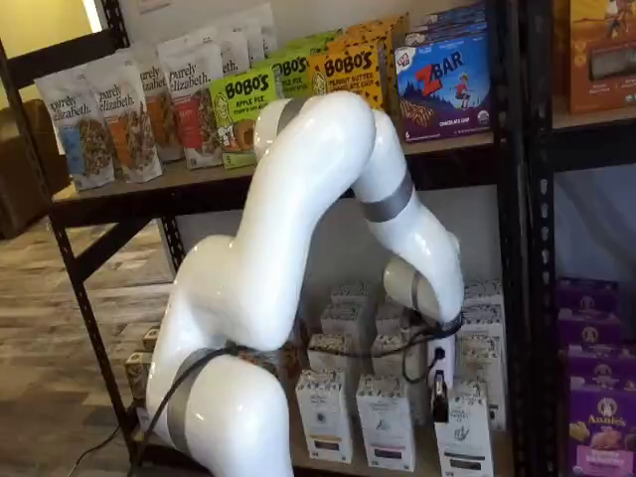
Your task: Pick up the white box with a green strip in the middle, on the bottom shelf, the sixth box from the left
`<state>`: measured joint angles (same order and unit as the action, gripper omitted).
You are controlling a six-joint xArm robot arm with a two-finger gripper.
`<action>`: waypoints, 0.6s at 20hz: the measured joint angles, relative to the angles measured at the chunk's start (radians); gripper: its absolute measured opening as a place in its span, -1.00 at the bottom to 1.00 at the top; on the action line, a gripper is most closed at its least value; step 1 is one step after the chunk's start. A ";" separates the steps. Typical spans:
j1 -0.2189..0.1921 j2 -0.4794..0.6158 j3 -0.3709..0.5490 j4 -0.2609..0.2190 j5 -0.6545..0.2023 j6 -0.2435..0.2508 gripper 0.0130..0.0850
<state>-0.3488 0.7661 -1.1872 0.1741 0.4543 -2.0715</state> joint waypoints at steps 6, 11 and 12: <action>0.026 0.049 -0.087 -0.151 0.030 0.163 1.00; 0.035 0.077 -0.120 -0.115 0.002 0.140 1.00; 0.035 0.082 -0.124 -0.113 -0.004 0.138 1.00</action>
<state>-0.3137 0.8478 -1.3113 0.0607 0.4502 -1.9333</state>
